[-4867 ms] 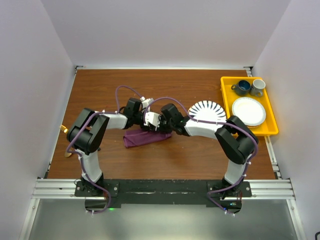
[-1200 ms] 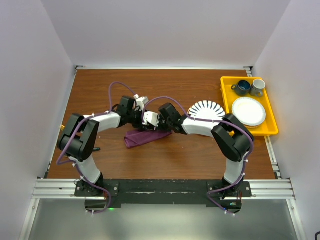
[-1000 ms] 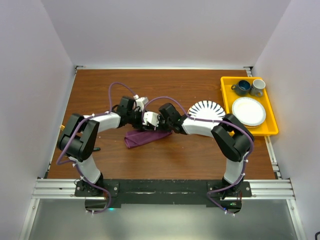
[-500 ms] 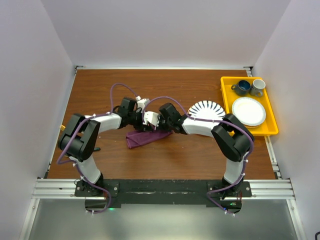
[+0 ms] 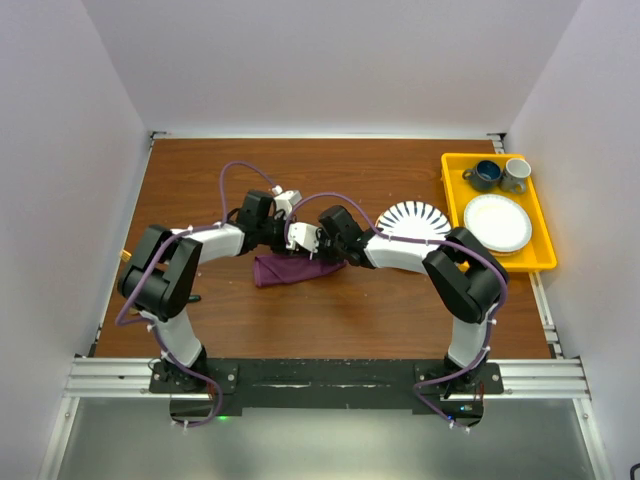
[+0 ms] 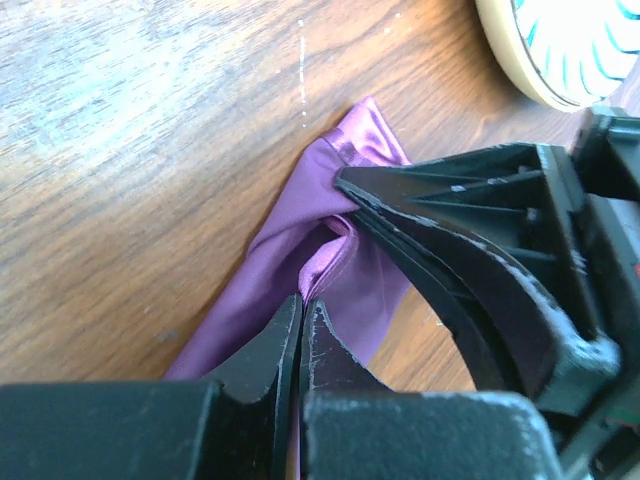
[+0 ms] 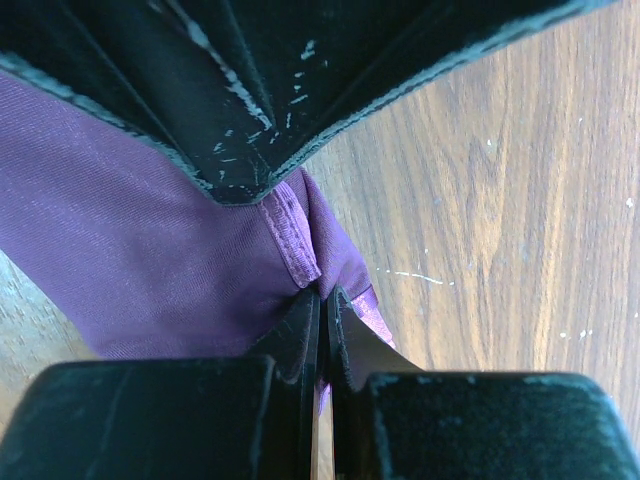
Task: Fold the napkin into a case and place the utensils inside
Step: Stuff the top corner of the smaller-rectangle-folded napkin into the folded napkin.
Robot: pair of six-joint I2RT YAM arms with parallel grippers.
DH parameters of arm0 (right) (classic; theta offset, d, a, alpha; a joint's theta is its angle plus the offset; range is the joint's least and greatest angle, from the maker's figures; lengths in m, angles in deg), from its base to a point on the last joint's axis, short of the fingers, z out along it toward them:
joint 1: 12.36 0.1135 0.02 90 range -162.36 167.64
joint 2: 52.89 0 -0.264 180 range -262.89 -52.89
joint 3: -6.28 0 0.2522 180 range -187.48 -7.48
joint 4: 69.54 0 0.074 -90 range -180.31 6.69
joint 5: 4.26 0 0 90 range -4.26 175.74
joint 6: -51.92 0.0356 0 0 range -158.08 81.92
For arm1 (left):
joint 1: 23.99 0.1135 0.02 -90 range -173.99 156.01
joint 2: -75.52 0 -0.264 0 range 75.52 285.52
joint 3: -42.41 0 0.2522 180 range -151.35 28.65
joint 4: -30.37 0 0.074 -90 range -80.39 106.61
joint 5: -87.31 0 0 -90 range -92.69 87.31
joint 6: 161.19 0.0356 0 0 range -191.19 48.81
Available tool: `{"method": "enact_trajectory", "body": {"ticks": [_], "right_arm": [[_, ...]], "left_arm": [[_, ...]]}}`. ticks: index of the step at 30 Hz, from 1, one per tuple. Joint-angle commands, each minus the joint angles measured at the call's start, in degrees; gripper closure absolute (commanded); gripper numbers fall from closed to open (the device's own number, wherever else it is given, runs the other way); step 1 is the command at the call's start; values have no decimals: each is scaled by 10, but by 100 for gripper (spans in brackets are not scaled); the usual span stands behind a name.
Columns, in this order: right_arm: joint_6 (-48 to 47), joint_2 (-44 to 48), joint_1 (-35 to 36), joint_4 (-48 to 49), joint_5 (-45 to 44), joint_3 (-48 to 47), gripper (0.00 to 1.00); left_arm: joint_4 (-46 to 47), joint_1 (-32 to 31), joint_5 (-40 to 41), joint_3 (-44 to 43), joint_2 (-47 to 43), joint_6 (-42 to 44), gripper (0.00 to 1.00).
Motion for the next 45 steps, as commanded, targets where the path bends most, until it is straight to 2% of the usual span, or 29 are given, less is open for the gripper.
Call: {"method": "enact_trajectory", "body": {"ticks": [1, 7, 8, 10, 11, 15, 20, 25, 31, 37, 42, 45], "right_arm": [[-5, 2, 1, 9, -4, 2, 100], [9, 4, 2, -9, -14, -22, 99], [12, 6, 1, -13, -16, -26, 89], [21, 14, 1, -22, -22, -37, 81], [25, 18, 2, -22, -24, -40, 73], [32, 38, 1, -34, -25, -52, 59], [25, 53, 0, -39, -22, -40, 50], [16, 36, 1, -30, -19, -31, 49], [-10, 0, 1, 8, -47, -13, 50], [-21, -18, 1, 50, -87, 4, 69], [-27, -22, 2, 81, -132, 20, 100], [-28, -14, 1, 93, -143, 27, 100]], "left_arm": [[2, 1, 23, -20, 34, 0, 100], [-47, 4, 59, -21, 70, 21, 100], [-54, 4, 66, -20, 73, 22, 100], [-58, 4, 68, -20, 79, 24, 100], [-60, 5, 69, -20, 80, 25, 100], [-59, 5, 65, -20, 87, 26, 100], [-59, 6, 63, -24, 90, 28, 100], [-58, 7, 59, -23, 90, 27, 100], [-60, 11, 58, -18, 84, 30, 100], [-63, 15, 57, -16, 81, 33, 100], [-67, 20, 57, -16, 80, 38, 100], [-69, 23, 57, -15, 79, 41, 100]]}}
